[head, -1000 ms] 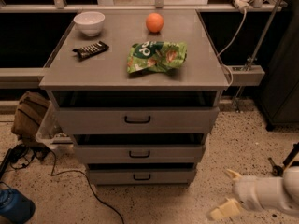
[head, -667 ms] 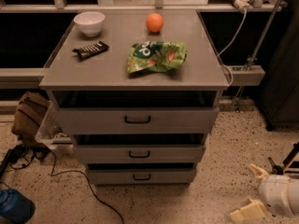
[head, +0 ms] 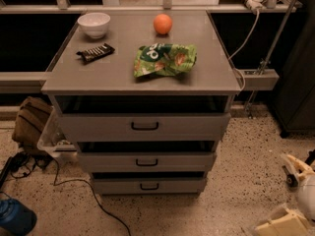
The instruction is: Close middle drawer
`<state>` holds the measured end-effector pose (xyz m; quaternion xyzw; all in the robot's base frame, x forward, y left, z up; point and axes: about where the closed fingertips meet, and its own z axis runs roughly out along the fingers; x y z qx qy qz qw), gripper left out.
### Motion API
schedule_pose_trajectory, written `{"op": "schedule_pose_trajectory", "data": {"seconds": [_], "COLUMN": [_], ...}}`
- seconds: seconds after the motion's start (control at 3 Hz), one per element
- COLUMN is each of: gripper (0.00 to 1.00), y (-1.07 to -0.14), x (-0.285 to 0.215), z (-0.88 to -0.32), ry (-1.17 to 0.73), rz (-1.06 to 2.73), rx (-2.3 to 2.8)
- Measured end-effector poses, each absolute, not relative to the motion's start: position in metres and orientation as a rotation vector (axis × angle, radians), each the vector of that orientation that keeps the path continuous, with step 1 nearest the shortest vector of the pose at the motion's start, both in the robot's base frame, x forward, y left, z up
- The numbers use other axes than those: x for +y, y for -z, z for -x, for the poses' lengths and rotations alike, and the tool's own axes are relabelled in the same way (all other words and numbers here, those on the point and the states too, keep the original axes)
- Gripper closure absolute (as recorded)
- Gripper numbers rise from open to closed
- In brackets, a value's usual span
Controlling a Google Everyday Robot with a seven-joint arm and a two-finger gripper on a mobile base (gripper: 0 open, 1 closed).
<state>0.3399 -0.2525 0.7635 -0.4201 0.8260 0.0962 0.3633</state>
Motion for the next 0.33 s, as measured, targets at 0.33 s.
{"op": "schedule_pose_trajectory", "data": {"seconds": [0.33], "gripper": [0.0], "y": [-0.7788], "x": [-0.2491], "z": [-0.3365], "ry": [-0.207], "rz": [1.099], "rx": [2.121]}}
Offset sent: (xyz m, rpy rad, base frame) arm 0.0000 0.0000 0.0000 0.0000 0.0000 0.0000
